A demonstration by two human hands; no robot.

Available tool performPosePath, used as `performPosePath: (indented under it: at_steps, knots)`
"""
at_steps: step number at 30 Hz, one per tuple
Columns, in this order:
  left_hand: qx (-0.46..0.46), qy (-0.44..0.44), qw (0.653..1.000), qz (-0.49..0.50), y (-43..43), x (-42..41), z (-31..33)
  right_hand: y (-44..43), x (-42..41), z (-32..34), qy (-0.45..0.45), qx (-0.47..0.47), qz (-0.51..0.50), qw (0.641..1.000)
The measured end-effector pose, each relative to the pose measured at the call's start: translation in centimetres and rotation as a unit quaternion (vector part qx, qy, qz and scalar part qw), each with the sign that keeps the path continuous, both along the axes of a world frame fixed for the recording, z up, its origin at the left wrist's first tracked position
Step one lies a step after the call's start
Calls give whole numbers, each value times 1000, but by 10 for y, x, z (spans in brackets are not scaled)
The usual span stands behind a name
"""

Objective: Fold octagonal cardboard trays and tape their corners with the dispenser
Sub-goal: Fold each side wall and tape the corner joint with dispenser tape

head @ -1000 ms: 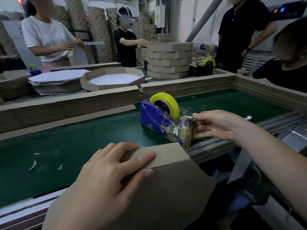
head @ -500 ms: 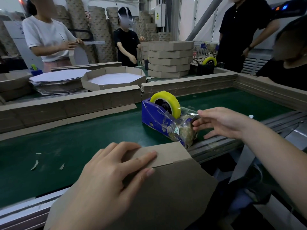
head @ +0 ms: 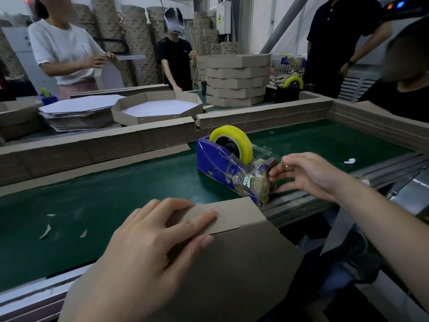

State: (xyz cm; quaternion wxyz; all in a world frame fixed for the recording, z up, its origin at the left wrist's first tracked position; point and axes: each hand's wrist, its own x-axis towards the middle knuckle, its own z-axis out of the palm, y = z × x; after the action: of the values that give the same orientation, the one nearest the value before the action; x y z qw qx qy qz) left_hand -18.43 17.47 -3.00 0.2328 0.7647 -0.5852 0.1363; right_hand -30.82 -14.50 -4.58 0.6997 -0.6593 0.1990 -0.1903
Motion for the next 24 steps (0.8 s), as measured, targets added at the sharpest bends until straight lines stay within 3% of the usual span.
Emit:
performPosePath:
  at_steps: [11,15,21,23,24]
  knots:
    - [1,6,1000,-9,-4,-1,0,4,-9,-28,-100,37,-29,994]
    - [7,1,1000,-8,-4,-3,1,3,-14,-40,-88,34,-57,994]
    - [6,1,1000,-12,-5,-3,2,-3,-9,-32,93,-144,-103,980]
    - [8,-2,1000,-13,-6,-3,1,-6,-9,-25,168,-273,-129,938]
    - [8,-2,1000,-13,-6,-3,1,-9,-11,-21,231,-367,-148,889]
